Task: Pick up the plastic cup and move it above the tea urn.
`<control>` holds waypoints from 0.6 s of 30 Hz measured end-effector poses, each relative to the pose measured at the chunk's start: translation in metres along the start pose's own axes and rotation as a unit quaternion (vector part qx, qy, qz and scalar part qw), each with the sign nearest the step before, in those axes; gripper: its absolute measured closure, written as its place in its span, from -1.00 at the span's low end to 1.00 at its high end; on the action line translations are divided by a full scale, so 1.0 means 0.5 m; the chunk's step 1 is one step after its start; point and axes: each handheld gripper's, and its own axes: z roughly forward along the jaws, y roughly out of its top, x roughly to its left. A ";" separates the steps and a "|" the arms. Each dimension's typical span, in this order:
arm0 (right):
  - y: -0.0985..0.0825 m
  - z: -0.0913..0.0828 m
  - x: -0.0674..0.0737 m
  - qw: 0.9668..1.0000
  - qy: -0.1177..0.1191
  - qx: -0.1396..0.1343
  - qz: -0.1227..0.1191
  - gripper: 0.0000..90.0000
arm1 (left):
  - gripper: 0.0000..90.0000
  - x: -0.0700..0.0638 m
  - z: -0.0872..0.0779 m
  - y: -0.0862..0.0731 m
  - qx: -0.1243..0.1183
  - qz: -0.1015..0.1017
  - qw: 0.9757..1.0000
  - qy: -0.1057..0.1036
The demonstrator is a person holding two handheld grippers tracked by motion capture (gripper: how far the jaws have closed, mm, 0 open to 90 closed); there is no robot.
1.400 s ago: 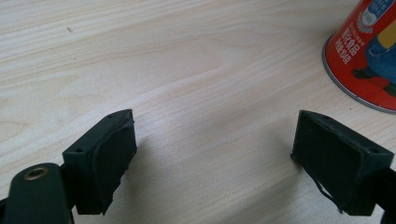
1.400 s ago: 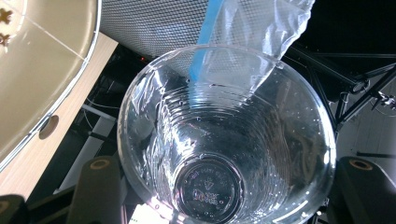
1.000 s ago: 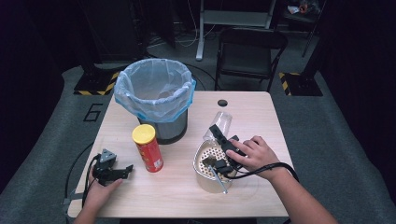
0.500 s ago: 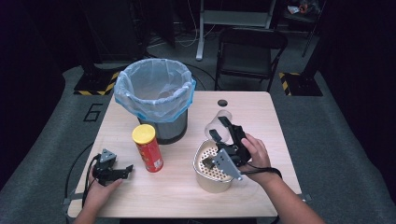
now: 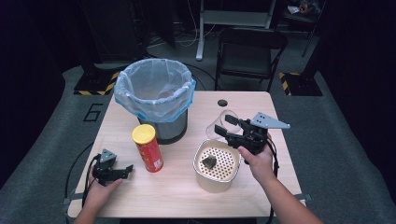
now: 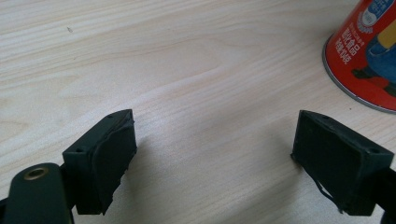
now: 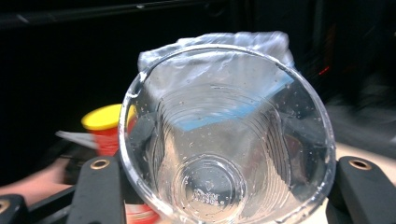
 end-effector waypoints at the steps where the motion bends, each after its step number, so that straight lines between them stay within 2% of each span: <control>1: 0.001 -0.001 -0.002 1.000 0.005 0.001 0.004 -0.18 | -0.71 0.000 0.000 0.000 0.000 0.001 1.000 0.000; 7: 0.016 -0.001 0.000 0.999 0.021 0.033 0.032 -0.17 | -0.71 0.000 0.000 0.000 0.000 0.000 1.000 0.000; 11: 0.025 0.001 0.008 0.998 0.026 0.045 0.031 -0.17 | -0.71 0.000 0.000 0.000 0.000 0.000 1.000 0.000; 16: 0.059 0.004 0.027 0.999 0.016 0.042 0.006 -0.17 | -0.71 -0.001 0.000 0.000 0.001 -0.002 1.000 0.002; 18: 0.103 0.009 0.044 0.999 0.005 0.044 -0.008 -0.17 | -0.71 -0.001 0.000 0.000 0.001 -0.002 1.000 0.001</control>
